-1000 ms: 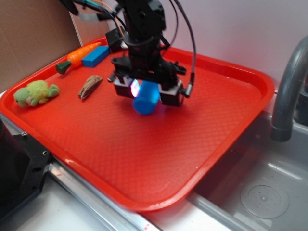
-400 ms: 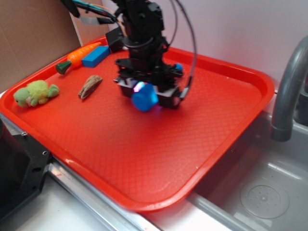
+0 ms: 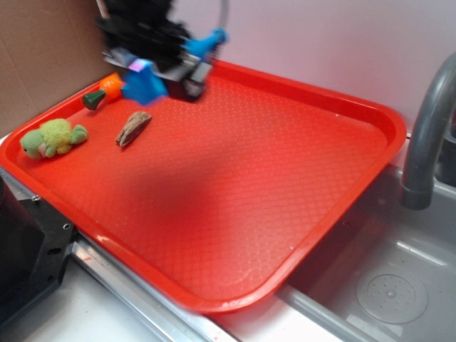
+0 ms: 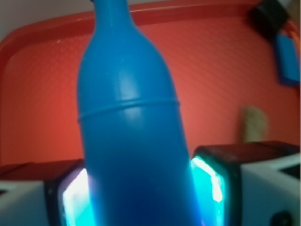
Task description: Grab the blue bottle.
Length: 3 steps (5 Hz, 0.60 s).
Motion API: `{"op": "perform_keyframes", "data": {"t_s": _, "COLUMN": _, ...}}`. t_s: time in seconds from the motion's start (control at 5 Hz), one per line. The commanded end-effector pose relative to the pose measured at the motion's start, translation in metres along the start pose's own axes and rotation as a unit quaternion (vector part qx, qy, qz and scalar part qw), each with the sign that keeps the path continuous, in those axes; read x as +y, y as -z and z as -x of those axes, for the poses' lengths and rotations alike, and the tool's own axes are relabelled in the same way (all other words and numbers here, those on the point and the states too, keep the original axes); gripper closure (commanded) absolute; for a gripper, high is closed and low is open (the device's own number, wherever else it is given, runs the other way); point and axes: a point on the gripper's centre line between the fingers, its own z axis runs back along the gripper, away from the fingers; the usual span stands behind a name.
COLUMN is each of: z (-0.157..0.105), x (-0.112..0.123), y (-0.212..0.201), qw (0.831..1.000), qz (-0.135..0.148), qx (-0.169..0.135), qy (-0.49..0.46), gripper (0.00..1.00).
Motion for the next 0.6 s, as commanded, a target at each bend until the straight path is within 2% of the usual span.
{"op": "perform_keyframes", "data": {"t_s": 0.0, "z": -0.022, "x": 0.019, "y": -0.076, "qw": 0.998, "qz": 0.050, "qx": 0.046, "qy": -0.018, "gripper": 1.00}}
{"op": "perform_keyframes", "data": {"t_s": 0.4, "z": -0.034, "x": 0.026, "y": -0.075, "qw": 0.997, "qz": 0.018, "qx": 0.074, "qy": -0.020, "gripper": 1.00}}
